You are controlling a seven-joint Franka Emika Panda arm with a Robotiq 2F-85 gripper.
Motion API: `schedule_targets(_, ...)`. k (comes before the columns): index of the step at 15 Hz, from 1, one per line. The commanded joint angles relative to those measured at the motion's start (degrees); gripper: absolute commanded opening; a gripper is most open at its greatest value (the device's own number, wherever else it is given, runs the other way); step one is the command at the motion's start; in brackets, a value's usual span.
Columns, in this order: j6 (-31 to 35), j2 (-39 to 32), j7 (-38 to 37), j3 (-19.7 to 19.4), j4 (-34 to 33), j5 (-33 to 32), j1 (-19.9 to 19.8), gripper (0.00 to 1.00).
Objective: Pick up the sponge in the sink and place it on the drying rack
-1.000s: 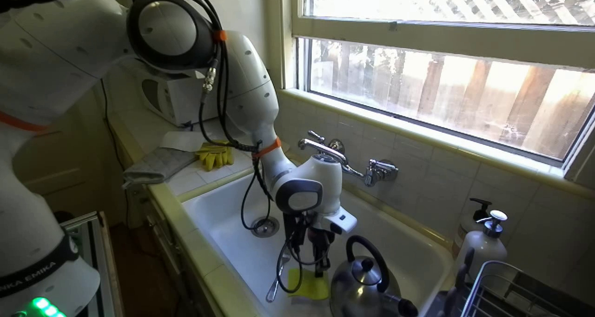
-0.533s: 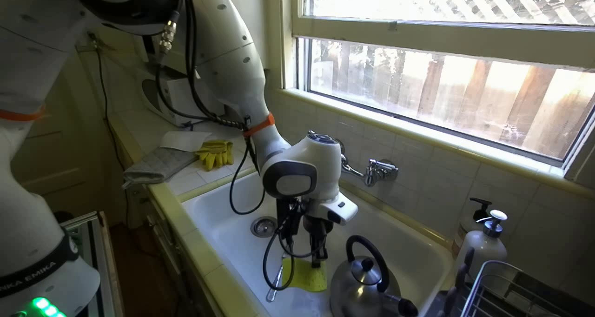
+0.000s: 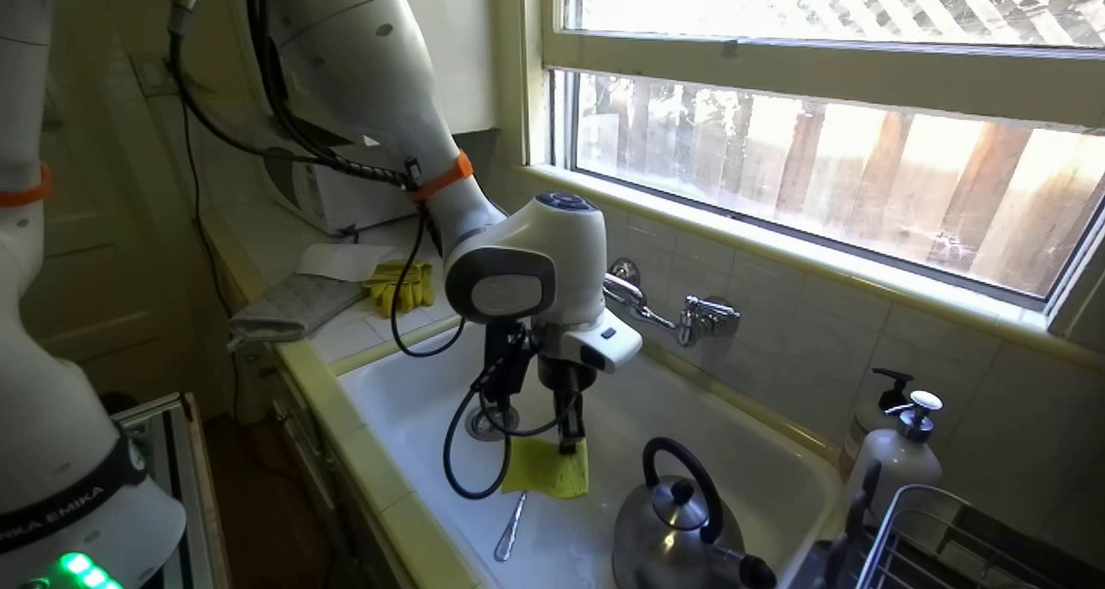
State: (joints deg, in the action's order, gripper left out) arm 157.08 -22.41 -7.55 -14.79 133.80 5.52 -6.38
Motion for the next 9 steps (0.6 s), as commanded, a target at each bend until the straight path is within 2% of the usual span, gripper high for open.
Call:
schedule_targets(1,1.15,5.95,0.19,0.84,4.88,-0.44,-1.29,0.01)
schedule_targets(3,0.5,7.23,1.09,1.86,5.3,0.53,-1.96,0.01)
schedule_targets(4,-0.09,4.67,-0.55,1.22,2.84,-0.68,-1.44,0.03)
schedule_targets(9,-0.1,6.04,-0.44,1.85,3.82,-0.52,-1.78,0.03)
